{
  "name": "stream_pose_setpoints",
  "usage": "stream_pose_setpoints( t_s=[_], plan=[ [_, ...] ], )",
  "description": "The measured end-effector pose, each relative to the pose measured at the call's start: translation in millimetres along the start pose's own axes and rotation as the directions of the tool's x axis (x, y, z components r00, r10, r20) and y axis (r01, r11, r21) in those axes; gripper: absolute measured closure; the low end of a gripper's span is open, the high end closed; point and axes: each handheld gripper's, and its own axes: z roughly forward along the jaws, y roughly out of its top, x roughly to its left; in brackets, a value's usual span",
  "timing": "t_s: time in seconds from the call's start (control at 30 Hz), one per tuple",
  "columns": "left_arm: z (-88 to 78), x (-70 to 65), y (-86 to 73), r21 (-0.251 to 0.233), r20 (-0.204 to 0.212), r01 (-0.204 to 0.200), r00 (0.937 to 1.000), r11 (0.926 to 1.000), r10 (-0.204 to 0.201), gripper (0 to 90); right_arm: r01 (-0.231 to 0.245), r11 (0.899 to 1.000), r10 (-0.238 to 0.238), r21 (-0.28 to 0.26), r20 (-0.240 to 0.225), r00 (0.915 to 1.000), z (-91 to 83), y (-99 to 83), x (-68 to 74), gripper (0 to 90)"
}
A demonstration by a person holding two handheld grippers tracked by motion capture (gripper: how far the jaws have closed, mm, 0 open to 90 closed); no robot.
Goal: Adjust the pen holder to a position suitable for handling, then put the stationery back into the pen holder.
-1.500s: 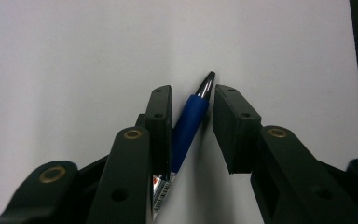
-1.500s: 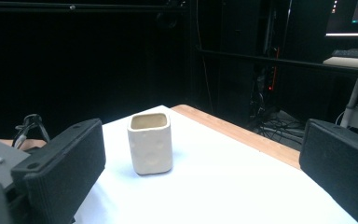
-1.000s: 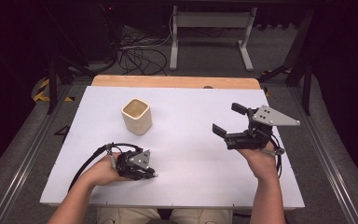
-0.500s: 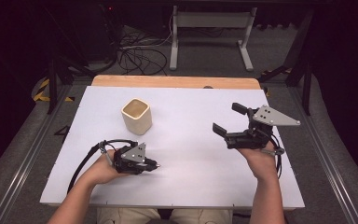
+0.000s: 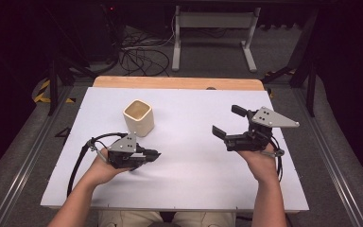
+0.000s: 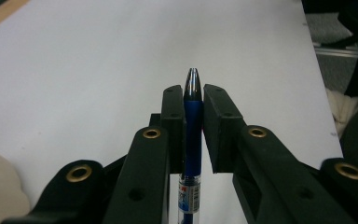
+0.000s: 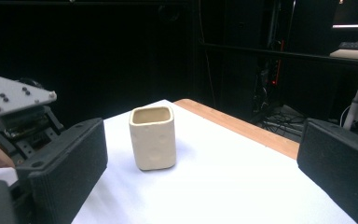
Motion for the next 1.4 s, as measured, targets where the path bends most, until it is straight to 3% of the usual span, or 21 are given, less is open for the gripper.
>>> stream_pose_setpoints(
  t_s=[0.17, 0.4, 0.5, 0.57, 0.63, 0.67, 0.97, 1.2, 1.4],
  plan=[
    [-5.7, 0.9, 3.3, -0.08, -0.028, 0.029, 0.9991, 0.9964, -0.031, 80.0, 0.0, 1.0, 0.0, 0.01, 0.0, 1.0, 4.5, -1.4, 1.4, 2.3],
    [-12.9, 0.4, 6.3, -0.142, -0.079, 0.061, 0.9942, 0.9879, -0.073, 80.0, -0.004, 1.0, 0.004, 0.014, -0.006, 1.0, 9.7, -3.8, 3.2, 3.2],
    [-19.0, -0.1, 10.0, -0.202, -0.099, 0.084, 0.9894, 0.9758, -0.106, 80.0, 0.0, 1.0, 0.0, 0.014, -0.021, 0.9998, 14.4, -5.4, 5.3, 3.8],
    [-20.7, 0.0, 10.6, -0.216, -0.107, 0.09, 0.9875, 0.9723, -0.115, 80.0, 0.001, 1.0, -0.001, 0.015, -0.024, 0.9997, 15.5, -5.8, 5.9, 4.0],
    [-25.0, -0.4, 11.0, -0.266, -0.123, 0.106, 0.9821, 0.9582, -0.143, 80.0, 0.0, 1.0, 0.0, 0.011, -0.031, 0.9995, 18.7, -7.4, 7.5, 4.6],
    [-25.0, -0.4, 11.0, -0.266, -0.123, 0.106, 0.9821, 0.9582, -0.143, 80.0, 0.001, 1.0, -0.001, 0.009, -0.033, 0.9995, 19.8, -7.8, 8.3, 4.8],
    [-36.5, -6.1, 16.6, -0.376, -0.176, 0.11, 0.9664, 0.9199, -0.187, 80.0, 0.019, 1.0, -0.018, 0.021, -0.047, 0.9987, 29.7, -10.5, 18.5, 6.0],
    [-40.3, -11.4, 22.1, -0.44, -0.179, 0.094, 0.9653, 0.8931, -0.19, 80.0, 0.033, 0.999, -0.031, 0.02, -0.076, 0.9966, 38.0, -13.6, 26.3, 10.2],
    [-42.9, -13.5, 23.0, -0.472, -0.183, 0.099, 0.961, 0.8758, -0.208, 80.0, 0.03, 1.0, -0.029, 0.004, -0.126, 0.9916, 49.6, -19.0, 35.2, 24.2]
  ],
)
